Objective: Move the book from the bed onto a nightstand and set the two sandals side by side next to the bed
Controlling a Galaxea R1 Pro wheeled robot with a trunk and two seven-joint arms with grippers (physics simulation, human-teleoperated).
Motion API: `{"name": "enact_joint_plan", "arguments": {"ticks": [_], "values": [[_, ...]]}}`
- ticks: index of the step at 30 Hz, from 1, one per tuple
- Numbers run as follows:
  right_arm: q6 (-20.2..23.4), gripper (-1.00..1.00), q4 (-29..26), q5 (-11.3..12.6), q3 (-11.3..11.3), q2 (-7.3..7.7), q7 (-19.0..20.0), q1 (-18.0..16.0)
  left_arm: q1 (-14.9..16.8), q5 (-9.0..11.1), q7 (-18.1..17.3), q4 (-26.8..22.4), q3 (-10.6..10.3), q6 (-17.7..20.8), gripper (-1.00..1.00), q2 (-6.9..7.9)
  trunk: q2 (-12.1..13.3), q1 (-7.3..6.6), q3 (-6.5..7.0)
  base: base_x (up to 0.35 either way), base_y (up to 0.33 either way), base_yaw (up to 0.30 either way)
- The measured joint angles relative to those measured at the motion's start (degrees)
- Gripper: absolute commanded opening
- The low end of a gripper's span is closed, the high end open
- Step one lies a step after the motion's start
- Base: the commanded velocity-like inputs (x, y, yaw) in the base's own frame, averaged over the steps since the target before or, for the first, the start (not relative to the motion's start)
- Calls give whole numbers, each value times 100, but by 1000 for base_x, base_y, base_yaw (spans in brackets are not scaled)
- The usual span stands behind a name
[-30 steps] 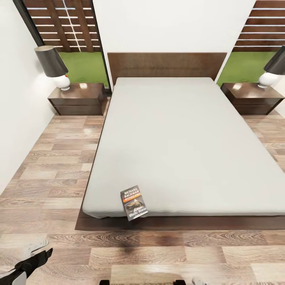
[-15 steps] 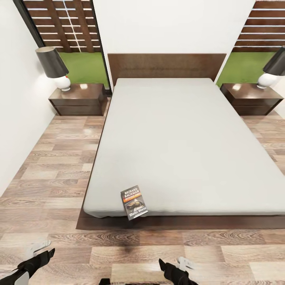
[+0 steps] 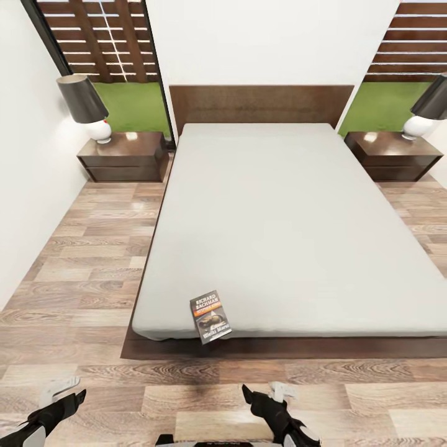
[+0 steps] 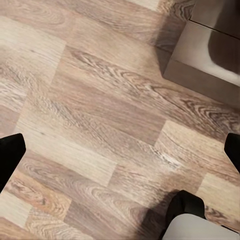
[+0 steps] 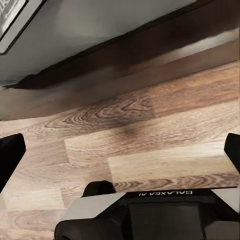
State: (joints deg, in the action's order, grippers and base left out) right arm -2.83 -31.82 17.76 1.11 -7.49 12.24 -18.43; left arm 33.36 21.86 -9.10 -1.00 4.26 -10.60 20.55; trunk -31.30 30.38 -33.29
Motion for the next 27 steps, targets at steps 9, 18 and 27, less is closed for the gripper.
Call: {"name": "enact_joint_plan", "arguments": {"ticks": [9,18,27], "values": [[-48,100,-215,295,472,0,13,1,0,7,0,1,-6,0,100,-8,362,-198,162,0,0,0],[36,100,-672,1511,522,0,557,1,0,13,-15,1,-8,0,100,-12,724,-396,324,0,0,0],[60,100,-712,2061,1108,-1,1058,2,0,21,-18,1,-2,-8,100,-180,726,-397,325,0,0,0]]}}
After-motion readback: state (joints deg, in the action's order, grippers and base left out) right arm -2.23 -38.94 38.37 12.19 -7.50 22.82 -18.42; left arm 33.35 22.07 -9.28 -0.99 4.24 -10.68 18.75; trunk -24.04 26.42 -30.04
